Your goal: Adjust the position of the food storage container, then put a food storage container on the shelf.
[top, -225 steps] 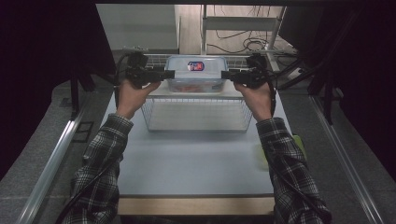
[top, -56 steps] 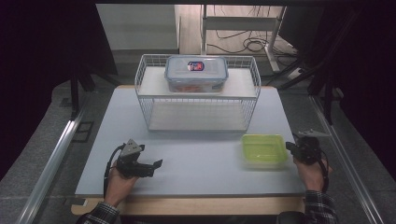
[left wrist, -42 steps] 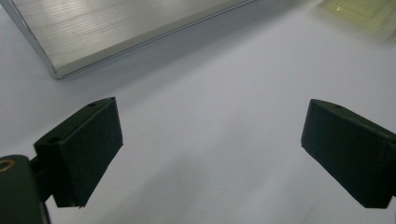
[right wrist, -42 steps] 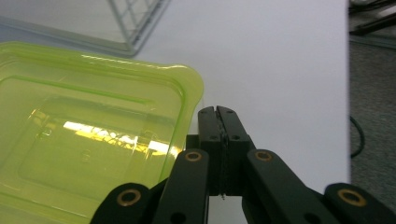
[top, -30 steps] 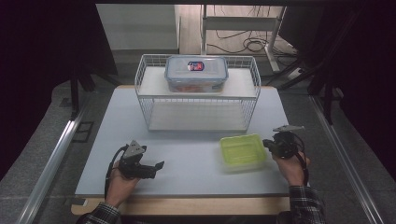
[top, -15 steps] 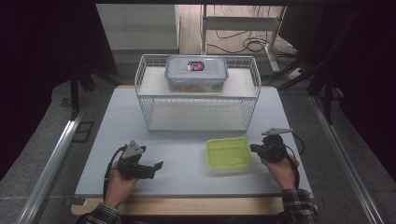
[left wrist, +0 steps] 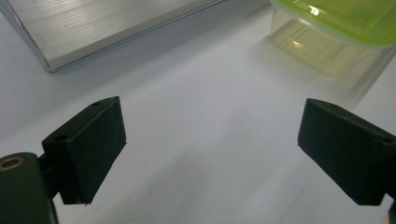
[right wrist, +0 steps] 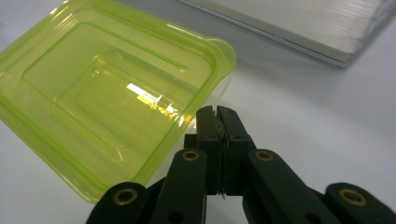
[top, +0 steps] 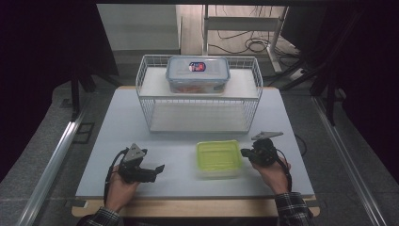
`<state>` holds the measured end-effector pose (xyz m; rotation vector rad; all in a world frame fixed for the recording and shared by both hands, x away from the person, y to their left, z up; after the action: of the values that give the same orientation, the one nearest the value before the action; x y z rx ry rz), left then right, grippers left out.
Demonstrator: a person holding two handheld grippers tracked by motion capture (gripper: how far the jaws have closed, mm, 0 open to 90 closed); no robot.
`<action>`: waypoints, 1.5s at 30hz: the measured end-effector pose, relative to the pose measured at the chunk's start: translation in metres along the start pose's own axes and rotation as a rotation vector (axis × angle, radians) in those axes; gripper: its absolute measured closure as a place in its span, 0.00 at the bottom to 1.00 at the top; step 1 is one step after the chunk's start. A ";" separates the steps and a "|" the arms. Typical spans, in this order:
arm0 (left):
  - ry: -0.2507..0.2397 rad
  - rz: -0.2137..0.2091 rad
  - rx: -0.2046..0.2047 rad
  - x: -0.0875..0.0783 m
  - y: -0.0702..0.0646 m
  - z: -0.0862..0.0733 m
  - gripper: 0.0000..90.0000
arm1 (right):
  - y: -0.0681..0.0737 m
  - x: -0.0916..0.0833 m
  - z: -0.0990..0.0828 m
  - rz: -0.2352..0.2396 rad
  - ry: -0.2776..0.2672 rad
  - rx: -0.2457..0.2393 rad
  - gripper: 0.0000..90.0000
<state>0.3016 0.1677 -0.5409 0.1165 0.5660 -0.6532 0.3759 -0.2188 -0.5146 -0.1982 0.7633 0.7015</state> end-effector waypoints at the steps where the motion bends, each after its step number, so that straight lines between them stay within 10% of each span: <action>1: -0.002 0.000 -0.001 -0.001 0.000 0.000 0.09 | 0.003 0.001 0.001 0.002 0.002 0.003 0.98; 11: -0.030 0.005 -0.010 -0.013 -0.002 -0.007 0.08 | 0.015 0.009 0.003 0.029 -0.008 -0.034 0.96; 23: -0.013 0.025 0.017 -0.013 -0.003 -0.010 0.07 | 0.005 -0.011 0.000 -0.033 -0.068 -0.054 0.71; 36: -0.002 0.034 0.030 -0.012 -0.003 -0.011 0.07 | -0.001 -0.022 -0.003 -0.003 -0.105 0.006 0.35; 45: 0.004 0.036 0.036 -0.012 -0.003 -0.011 0.07 | 0.000 -0.024 -0.004 -0.004 -0.109 0.031 0.31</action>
<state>0.2867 0.1743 -0.5442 0.1616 0.5545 -0.6282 0.3609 -0.2329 -0.5009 -0.1320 0.6689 0.6902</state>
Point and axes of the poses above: each handheld gripper's, and its own axes: x roughly forward along the jaws, z roughly out of its top, y roughly to its left, the point moved 4 cm from there along x, roughly forward along the jaws, and after that the axes turned 3 degrees about -y, right-handed, at the moved point
